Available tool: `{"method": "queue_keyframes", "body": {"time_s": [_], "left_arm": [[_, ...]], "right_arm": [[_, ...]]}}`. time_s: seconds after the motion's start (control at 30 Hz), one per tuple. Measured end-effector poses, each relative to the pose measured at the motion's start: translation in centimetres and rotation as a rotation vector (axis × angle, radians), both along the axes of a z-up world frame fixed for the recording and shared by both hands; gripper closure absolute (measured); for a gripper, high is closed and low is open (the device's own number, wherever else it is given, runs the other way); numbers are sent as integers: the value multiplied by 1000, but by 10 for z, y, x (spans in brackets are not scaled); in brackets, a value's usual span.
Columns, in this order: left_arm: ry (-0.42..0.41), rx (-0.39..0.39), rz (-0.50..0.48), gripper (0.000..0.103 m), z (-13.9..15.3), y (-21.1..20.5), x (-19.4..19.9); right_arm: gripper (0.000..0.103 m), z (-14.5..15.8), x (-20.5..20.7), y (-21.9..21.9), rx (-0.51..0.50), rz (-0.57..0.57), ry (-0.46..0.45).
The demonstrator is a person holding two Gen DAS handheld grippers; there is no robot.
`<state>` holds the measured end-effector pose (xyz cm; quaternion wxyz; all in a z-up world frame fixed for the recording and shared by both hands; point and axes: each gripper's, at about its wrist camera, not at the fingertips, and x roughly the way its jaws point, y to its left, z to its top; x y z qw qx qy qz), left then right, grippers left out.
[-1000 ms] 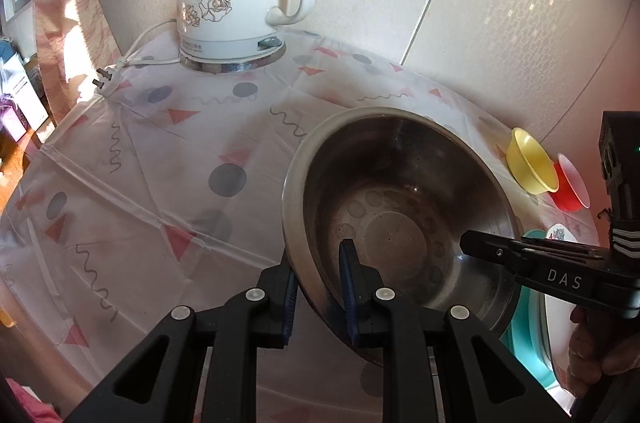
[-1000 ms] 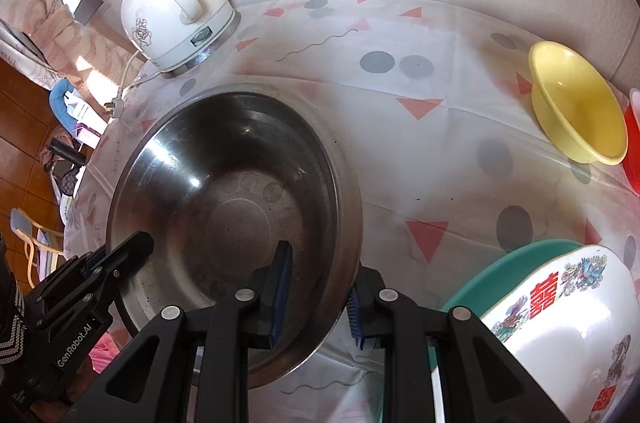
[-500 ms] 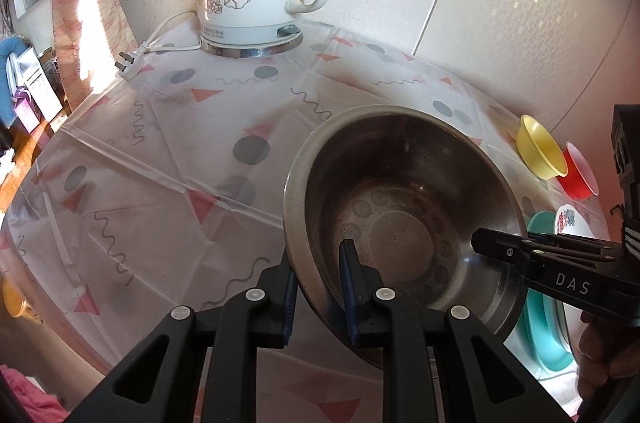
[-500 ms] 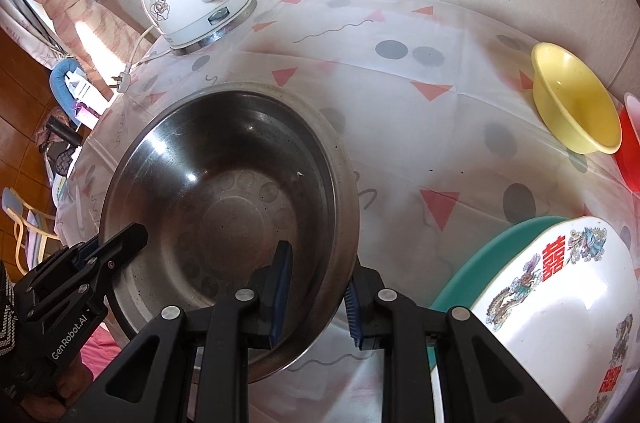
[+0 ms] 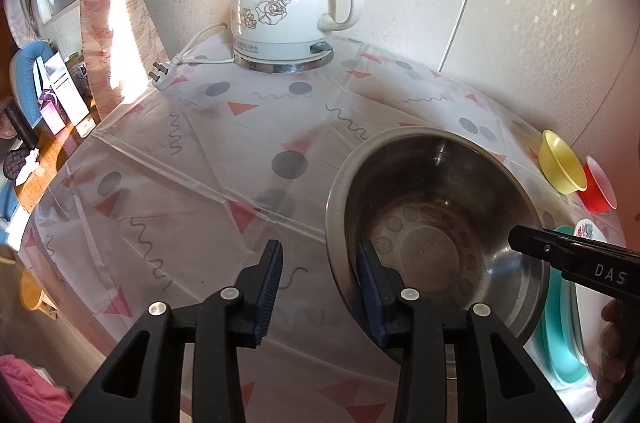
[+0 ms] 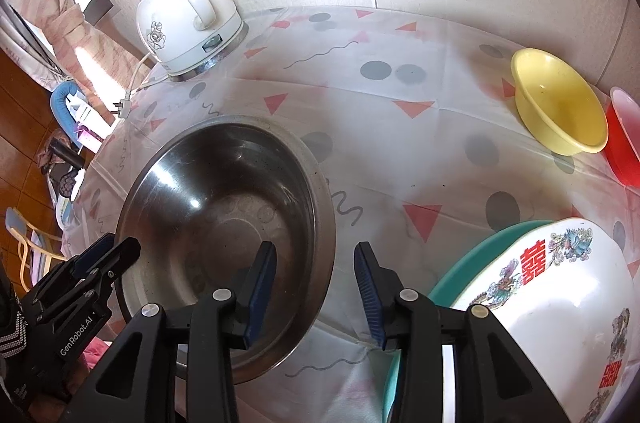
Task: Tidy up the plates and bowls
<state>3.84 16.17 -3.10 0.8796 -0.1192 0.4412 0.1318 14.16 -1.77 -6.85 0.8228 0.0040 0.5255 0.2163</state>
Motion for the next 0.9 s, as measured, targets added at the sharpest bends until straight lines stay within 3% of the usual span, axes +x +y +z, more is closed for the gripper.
{"method": "queue_keyframes", "body": {"time_s": [0.3, 0.57, 0.9], "left_arm": [[-95, 63, -10, 62, 37, -6, -7], [-144, 113, -142, 61, 62, -46, 11], [-147, 159, -297, 61, 71, -108, 45]], "right_arm": [[60, 15, -1, -29, 76, -72, -26], [60, 23, 4, -65, 109, -162, -42], [60, 25, 22, -124, 154, -303, -48]]}}
